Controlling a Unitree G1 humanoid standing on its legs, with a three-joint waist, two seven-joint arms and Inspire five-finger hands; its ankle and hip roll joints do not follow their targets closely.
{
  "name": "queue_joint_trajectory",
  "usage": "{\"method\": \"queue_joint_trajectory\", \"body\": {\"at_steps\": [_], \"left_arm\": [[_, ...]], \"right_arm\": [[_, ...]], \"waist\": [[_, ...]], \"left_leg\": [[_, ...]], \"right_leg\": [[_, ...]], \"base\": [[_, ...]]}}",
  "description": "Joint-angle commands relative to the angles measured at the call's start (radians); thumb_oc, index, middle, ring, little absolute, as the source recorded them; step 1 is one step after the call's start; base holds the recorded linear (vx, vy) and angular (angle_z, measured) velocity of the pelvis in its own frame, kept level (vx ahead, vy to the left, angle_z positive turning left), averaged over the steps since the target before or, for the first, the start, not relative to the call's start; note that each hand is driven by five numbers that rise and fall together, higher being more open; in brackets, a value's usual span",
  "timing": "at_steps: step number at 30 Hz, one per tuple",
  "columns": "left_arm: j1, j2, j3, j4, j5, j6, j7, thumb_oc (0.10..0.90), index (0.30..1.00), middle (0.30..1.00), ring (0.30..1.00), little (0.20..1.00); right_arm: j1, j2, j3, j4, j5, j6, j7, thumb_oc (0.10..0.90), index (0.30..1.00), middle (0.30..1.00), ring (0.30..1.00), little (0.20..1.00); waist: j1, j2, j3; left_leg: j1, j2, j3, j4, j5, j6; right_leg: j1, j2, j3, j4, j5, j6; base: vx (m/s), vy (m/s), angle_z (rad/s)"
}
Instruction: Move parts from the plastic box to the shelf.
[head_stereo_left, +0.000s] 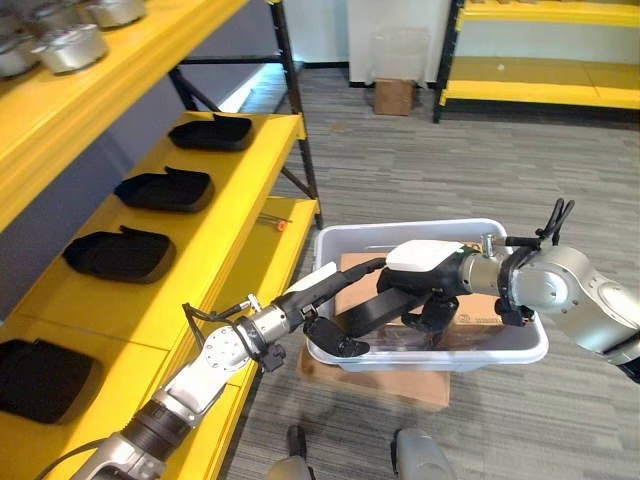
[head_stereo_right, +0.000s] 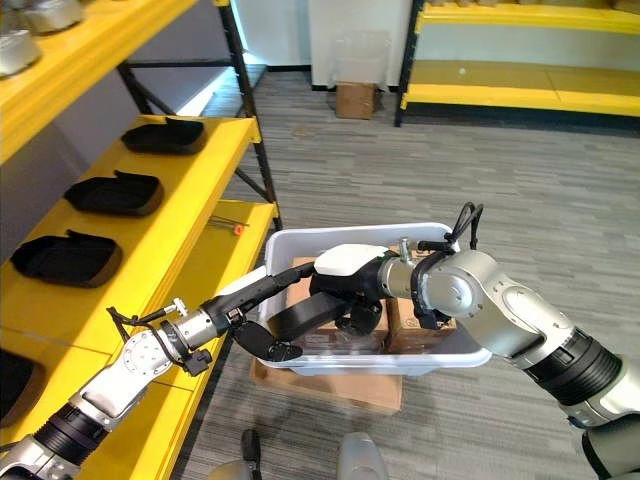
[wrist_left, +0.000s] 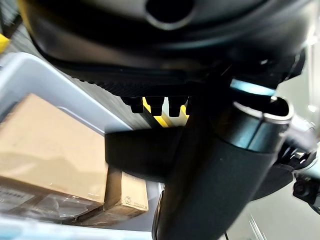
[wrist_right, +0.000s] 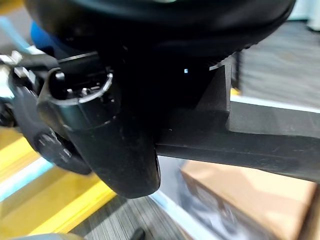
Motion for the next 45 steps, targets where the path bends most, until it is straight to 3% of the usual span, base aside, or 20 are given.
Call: {"method": "queue_joint_trajectory", "body": {"at_steps": [1, 2, 4, 6, 11, 13, 19, 30, 32, 45], "left_arm": [[-0.060, -0.023, 0.040, -0.018, -0.064, -0.045, 0.019, 0.900, 1.000, 1.000, 1.000, 1.000], [-0.066, -0.023, 0.039, -0.032, -0.071, -0.020, 0.021, 0.900, 1.000, 1.000, 1.000, 1.000], [-0.071, -0.029, 0.041, -0.046, -0.063, 0.016, 0.013, 0.900, 1.000, 1.000, 1.000, 1.000], [-0.070, -0.025, 0.011, -0.049, -0.054, 0.046, 0.037, 0.900, 1.000, 1.000, 1.000, 1.000], [-0.061, -0.038, 0.031, -0.044, -0.030, 0.059, 0.064, 0.900, 1.000, 1.000, 1.000, 1.000], [-0.033, -0.042, 0.047, -0.016, -0.017, 0.051, 0.082, 0.900, 1.000, 1.000, 1.000, 1.000], [0.020, -0.053, 0.088, 0.004, 0.005, 0.043, 0.094, 0.900, 1.000, 1.000, 1.000, 1.000], [0.018, -0.090, 0.054, 0.039, 0.052, 0.099, 0.090, 0.900, 1.000, 1.000, 1.000, 1.000], [0.013, -0.100, 0.050, 0.030, 0.041, 0.124, 0.097, 0.900, 1.000, 1.000, 1.000, 1.000], [-0.106, -0.132, -0.011, -0.013, 0.093, 0.120, 0.104, 0.900, 1.000, 1.000, 1.000, 1.000]], "right_arm": [[-0.034, 0.025, -0.136, -0.007, -0.043, -0.038, -0.070, 0.400, 0.300, 0.300, 0.300, 0.300], [0.004, 0.030, -0.159, 0.000, -0.110, -0.069, -0.127, 0.400, 0.300, 0.300, 0.300, 0.300], [0.024, 0.045, -0.169, 0.023, -0.146, -0.076, -0.153, 0.400, 0.300, 0.300, 0.300, 0.300], [0.021, 0.092, -0.154, 0.035, -0.166, -0.023, -0.190, 0.400, 0.300, 0.300, 0.300, 0.300], [-0.015, 0.110, -0.162, -0.007, -0.135, 0.075, -0.202, 0.400, 0.300, 0.300, 0.300, 0.300], [-0.033, 0.098, -0.171, -0.036, -0.104, 0.130, -0.194, 0.400, 0.300, 0.300, 0.300, 0.300], [-0.018, 0.084, -0.215, -0.099, -0.068, 0.176, -0.155, 0.400, 0.300, 0.300, 0.300, 0.300], [-0.059, 0.129, -0.198, -0.125, -0.068, 0.206, -0.138, 0.400, 0.300, 0.300, 0.300, 0.300], [-0.063, 0.141, -0.190, -0.123, -0.069, 0.202, -0.134, 0.400, 0.300, 0.300, 0.300, 0.300], [-0.106, 0.232, -0.084, -0.060, -0.147, 0.135, -0.148, 0.400, 0.300, 0.300, 0.300, 0.300]], "waist": [[-0.061, -0.056, -0.080], [-0.061, -0.057, -0.084], [-0.062, -0.054, -0.095], [-0.058, -0.045, -0.124], [-0.041, -0.055, -0.149], [-0.038, -0.061, -0.158], [-0.039, -0.067, -0.162], [-0.035, -0.069, -0.158], [-0.035, -0.067, -0.159], [-0.034, -0.063, -0.162]], "left_leg": [[-0.006, -0.090, 0.101, 0.226, -0.191, -0.056], [-0.018, -0.138, 0.102, 0.285, -0.228, -0.038], [0.007, -0.151, 0.119, 0.251, -0.258, -0.022], [0.087, -0.122, 0.111, 0.068, -0.191, -0.009], [0.141, -0.089, 0.114, -0.082, -0.129, -0.028], [0.155, -0.085, 0.130, -0.103, -0.126, -0.037], [0.174, -0.084, 0.163, -0.105, -0.137, -0.041], [0.191, -0.078, 0.175, -0.102, -0.138, -0.045], [0.195, -0.078, 0.172, -0.102, -0.138, -0.046], [0.205, -0.074, 0.160, -0.105, -0.140, -0.046]], "right_leg": [[0.202, 0.025, -0.041, -0.348, 0.119, -0.004], [0.199, 0.027, -0.038, -0.369, 0.149, 0.006], [0.186, 0.029, -0.039, -0.374, 0.166, 0.023], [0.171, 0.035, -0.054, -0.381, 0.183, 0.048], [0.191, 0.024, -0.068, -0.470, 0.231, 0.078], [0.205, 0.020, -0.071, -0.513, 0.249, 0.086], [0.231, 0.025, -0.077, -0.551, 0.253, 0.081], [0.263, 0.034, -0.092, -0.571, 0.248, 0.069], [0.270, 0.035, -0.092, -0.573, 0.245, 0.068], [0.284, 0.037, -0.091, -0.581, 0.242, 0.068]], "base": [[-0.17, 0.058, 0.67], [-0.12, 0.100, 0.62], [-0.04, 0.133, 0.25], [0.05, 0.141, 0.34], [0.03, 0.076, 0.06], [0.02, 0.028, -0.03], [-0.02, -0.011, -0.06], [-0.02, -0.018, -0.02], [0.00, 0.000, 0.00], [0.00, -0.001, 0.00]]}}
